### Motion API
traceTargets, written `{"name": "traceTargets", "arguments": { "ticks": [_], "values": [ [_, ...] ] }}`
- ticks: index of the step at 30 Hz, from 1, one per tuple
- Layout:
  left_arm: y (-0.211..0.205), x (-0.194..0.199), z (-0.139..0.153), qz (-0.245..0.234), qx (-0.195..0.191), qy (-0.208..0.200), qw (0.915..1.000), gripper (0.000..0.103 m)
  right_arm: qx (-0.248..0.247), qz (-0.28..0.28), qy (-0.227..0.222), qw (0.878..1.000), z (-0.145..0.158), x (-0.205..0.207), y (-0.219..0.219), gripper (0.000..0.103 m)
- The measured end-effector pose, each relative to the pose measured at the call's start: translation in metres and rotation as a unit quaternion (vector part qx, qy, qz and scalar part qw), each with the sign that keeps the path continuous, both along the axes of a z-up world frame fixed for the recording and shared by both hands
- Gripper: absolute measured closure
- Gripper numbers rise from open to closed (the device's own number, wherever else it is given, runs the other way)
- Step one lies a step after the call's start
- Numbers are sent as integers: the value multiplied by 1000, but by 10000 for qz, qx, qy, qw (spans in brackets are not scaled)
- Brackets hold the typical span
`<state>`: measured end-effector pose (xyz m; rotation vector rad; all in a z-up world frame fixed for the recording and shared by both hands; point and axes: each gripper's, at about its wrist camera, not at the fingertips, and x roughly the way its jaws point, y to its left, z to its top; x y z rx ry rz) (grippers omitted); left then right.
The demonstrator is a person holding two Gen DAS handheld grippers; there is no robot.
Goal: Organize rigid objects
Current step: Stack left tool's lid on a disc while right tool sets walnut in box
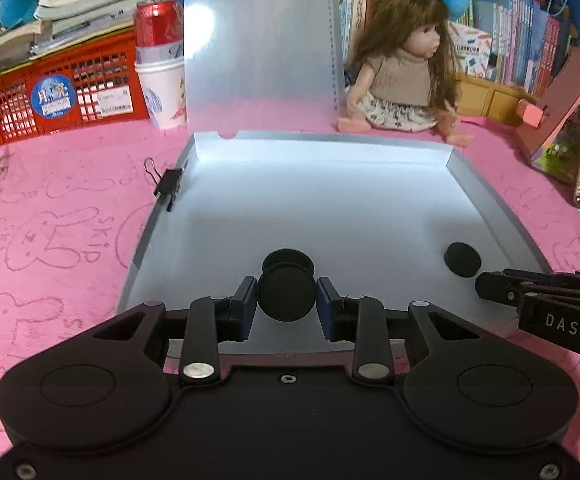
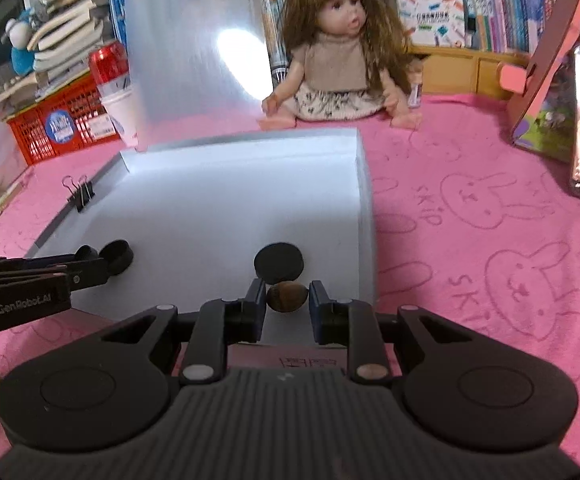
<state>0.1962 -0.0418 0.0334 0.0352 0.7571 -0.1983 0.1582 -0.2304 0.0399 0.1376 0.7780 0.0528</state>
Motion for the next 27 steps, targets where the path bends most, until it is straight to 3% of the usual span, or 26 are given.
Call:
{"name": "traceTargets", "arguments": {
  "ticks": [19, 21, 23, 27],
  "values": [
    [-5, 6, -10, 62, 158, -17, 9999, 72, -82, 25, 86, 9999, -1, 12, 5, 74],
    [-4, 6, -10, 70, 105, -19, 9999, 70, -61, 22, 70, 10000, -1, 11, 5, 70],
    [-4, 4, -8, 69, 84, -35, 9999, 62, -16, 25, 39, 10000, -1, 10, 4, 55],
    [-5, -2, -4, 41, 116, -157, 9998, 54, 32, 31, -60, 10000, 1, 7, 3, 50]
  ]
}}
